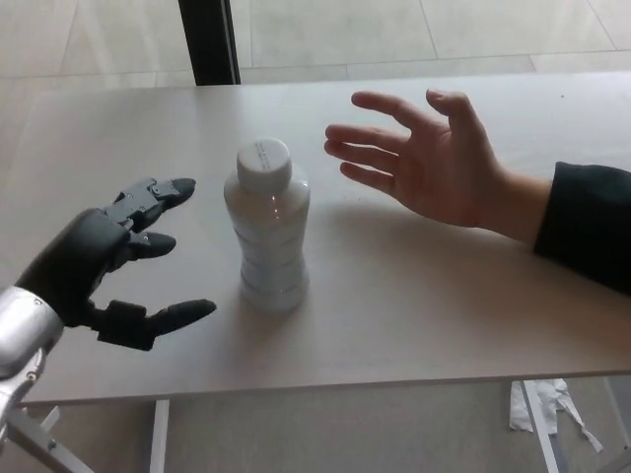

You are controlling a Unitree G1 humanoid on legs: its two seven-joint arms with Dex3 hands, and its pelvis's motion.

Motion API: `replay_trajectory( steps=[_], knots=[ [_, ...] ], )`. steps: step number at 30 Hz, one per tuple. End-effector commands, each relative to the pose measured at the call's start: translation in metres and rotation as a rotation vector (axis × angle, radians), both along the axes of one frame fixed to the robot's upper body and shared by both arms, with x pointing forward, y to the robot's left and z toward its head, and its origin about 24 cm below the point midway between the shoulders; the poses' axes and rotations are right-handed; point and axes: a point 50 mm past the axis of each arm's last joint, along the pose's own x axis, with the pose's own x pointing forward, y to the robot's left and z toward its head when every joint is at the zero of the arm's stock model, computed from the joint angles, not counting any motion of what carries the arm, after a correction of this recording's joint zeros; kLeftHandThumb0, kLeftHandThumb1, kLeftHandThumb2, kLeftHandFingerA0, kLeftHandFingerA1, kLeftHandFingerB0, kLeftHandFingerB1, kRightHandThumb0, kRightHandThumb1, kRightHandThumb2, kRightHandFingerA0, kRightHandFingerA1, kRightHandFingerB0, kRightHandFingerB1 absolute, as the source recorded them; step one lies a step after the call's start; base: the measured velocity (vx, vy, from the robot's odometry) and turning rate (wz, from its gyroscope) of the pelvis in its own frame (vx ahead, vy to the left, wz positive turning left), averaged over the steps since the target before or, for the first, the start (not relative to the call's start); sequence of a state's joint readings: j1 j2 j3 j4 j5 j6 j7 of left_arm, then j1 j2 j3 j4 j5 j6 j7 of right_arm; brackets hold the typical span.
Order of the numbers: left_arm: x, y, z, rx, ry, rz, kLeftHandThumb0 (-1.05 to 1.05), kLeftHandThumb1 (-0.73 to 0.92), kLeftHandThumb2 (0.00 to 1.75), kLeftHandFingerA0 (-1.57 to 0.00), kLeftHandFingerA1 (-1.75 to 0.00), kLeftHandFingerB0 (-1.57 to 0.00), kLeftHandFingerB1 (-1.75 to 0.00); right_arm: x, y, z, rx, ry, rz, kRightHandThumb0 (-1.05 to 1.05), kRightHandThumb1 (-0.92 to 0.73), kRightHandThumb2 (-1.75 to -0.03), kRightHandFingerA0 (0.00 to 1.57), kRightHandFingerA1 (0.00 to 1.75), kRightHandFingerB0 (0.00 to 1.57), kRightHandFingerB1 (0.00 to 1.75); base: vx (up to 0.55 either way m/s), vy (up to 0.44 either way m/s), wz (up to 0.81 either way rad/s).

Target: Pick up a bottle and hand it

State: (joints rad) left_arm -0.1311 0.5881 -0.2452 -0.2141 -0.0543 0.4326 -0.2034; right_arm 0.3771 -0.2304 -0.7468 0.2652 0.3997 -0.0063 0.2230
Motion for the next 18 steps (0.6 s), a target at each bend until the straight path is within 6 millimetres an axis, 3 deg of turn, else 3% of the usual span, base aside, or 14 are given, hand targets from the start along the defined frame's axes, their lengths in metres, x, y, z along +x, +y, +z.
replay_trajectory(
  steps=[1, 4, 5, 6, 7, 8, 10, 11, 12, 13, 14, 15, 17, 18],
  knots=[
    [0.008, 0.009, -0.010, 0.178, 0.023, 0.040, -0.73, 0.39, 0.88, -0.01, -0.45, 0.00, -0.13, 0.003, 0.001, 0.002, -0.040, -0.015, -0.006, -0.45, -0.52, -0.56, 0.45, 0.48, 0.38, 0.32, 0.00, 0.000, 0.00],
    [0.016, 0.006, -0.010, 0.117, 0.018, 0.108, -0.79, 0.45, 0.89, -0.01, -0.42, 0.00, -0.02, 0.001, 0.001, 0.004, -0.053, -0.011, 0.011, -0.51, -0.52, -0.56, 0.50, 0.47, 0.37, 0.34, 0.00, 0.000, 0.00],
    [0.019, 0.004, -0.012, 0.100, 0.015, 0.130, -0.80, 0.45, 0.88, -0.01, -0.41, 0.00, -0.01, 0.001, -0.001, 0.005, -0.063, -0.009, 0.007, -0.56, -0.41, -0.78, 0.45, 0.55, 0.31, 0.46, 0.00, 0.000, 0.00],
    [0.020, 0.004, -0.013, 0.086, 0.019, 0.156, -0.80, 0.45, 0.89, -0.02, -0.39, 0.00, 0.00, 0.001, 0.001, 0.003, -0.044, -0.018, 0.010, -0.51, -0.51, -0.56, 0.51, 0.46, 0.39, 0.34, 0.00, 0.000, 0.00],
    [0.021, 0.002, -0.014, 0.068, 0.019, 0.175, -0.81, 0.46, 0.88, -0.01, -0.38, 0.00, 0.00, 0.000, 0.000, 0.002, -0.043, -0.017, 0.012, -0.58, -0.40, -0.78, 0.45, 0.55, 0.31, 0.46, 0.00, 0.000, 0.00],
    [0.022, -0.001, -0.019, 0.048, 0.030, 0.200, -0.82, 0.46, 0.89, -0.02, -0.39, 0.00, 0.00, 0.000, 0.000, 0.000, -0.039, -0.016, 0.014, -0.53, -0.51, -0.56, 0.51, 0.46, 0.39, 0.35, 0.00, 0.000, 0.00],
    [0.022, -0.005, -0.027, 0.033, 0.043, 0.214, -0.76, 0.42, 0.88, -0.01, -0.49, 0.00, -0.06, 0.000, 0.001, 0.000, -0.041, -0.016, 0.011, -0.51, -0.51, -0.56, 0.53, 0.47, 0.39, 0.34, 0.00, 0.000, 0.00],
    [0.022, -0.006, -0.029, 0.033, 0.045, 0.218, -0.88, 0.47, 0.63, -0.02, -0.57, 0.00, -0.14, 0.000, 0.001, 0.000, -0.042, -0.019, 0.007, -0.50, -0.51, -0.56, 0.53, 0.47, 0.40, 0.34, 0.00, 0.000, 0.00],
    [0.023, -0.007, -0.032, 0.028, 0.049, 0.226, -0.89, 0.49, 0.62, -0.03, -0.60, 0.00, -0.11, 0.001, 0.001, 0.001, -0.044, -0.020, 0.002, -0.50, -0.49, -0.56, 0.52, 0.48, 0.39, 0.34, 0.00, 0.000, 0.00],
    [0.023, -0.007, -0.033, 0.024, 0.051, 0.232, -0.89, 0.49, 0.62, -0.03, -0.60, 0.00, -0.11, 0.002, 0.002, 0.001, -0.046, -0.017, 0.002, -0.50, -0.49, -0.56, 0.52, 0.48, 0.39, 0.34, 0.00, 0.000, 0.00],
    [0.024, -0.008, -0.034, 0.015, 0.056, 0.249, -0.74, 0.42, 0.89, -0.04, -0.60, 0.00, -0.09, 0.002, 0.002, 0.002, -0.049, -0.018, 0.008, -0.50, -0.50, -0.56, 0.50, 0.48, 0.38, 0.33, 0.00, 0.000, 0.00],
    [0.025, -0.008, -0.035, 0.001, 0.051, 0.273, -0.86, 0.39, 0.76, -0.06, -0.63, 0.00, -0.05, 0.002, 0.002, 0.003, -0.048, -0.017, 0.013, -0.54, -0.41, -0.78, 0.44, 0.56, 0.32, 0.46, 0.00, 0.000, 0.00],
    [0.027, -0.008, -0.036, -0.006, 0.047, 0.285, -0.86, 0.39, 0.76, -0.06, -0.63, 0.00, -0.05, 0.003, 0.002, 0.004, -0.050, -0.018, 0.016, -0.54, -0.41, -0.78, 0.44, 0.56, 0.32, 0.46, 0.00, 0.000, 0.00],
    [0.028, -0.009, -0.038, -0.037, 0.040, 0.316, -0.81, 0.40, 0.86, -0.04, -0.61, 0.00, -0.06, 0.004, 0.002, 0.003, -0.038, -0.025, 0.009, -0.52, -0.41, -0.77, 0.45, 0.56, 0.33, 0.46, 0.00, 0.000, 0.00]
  ],
)
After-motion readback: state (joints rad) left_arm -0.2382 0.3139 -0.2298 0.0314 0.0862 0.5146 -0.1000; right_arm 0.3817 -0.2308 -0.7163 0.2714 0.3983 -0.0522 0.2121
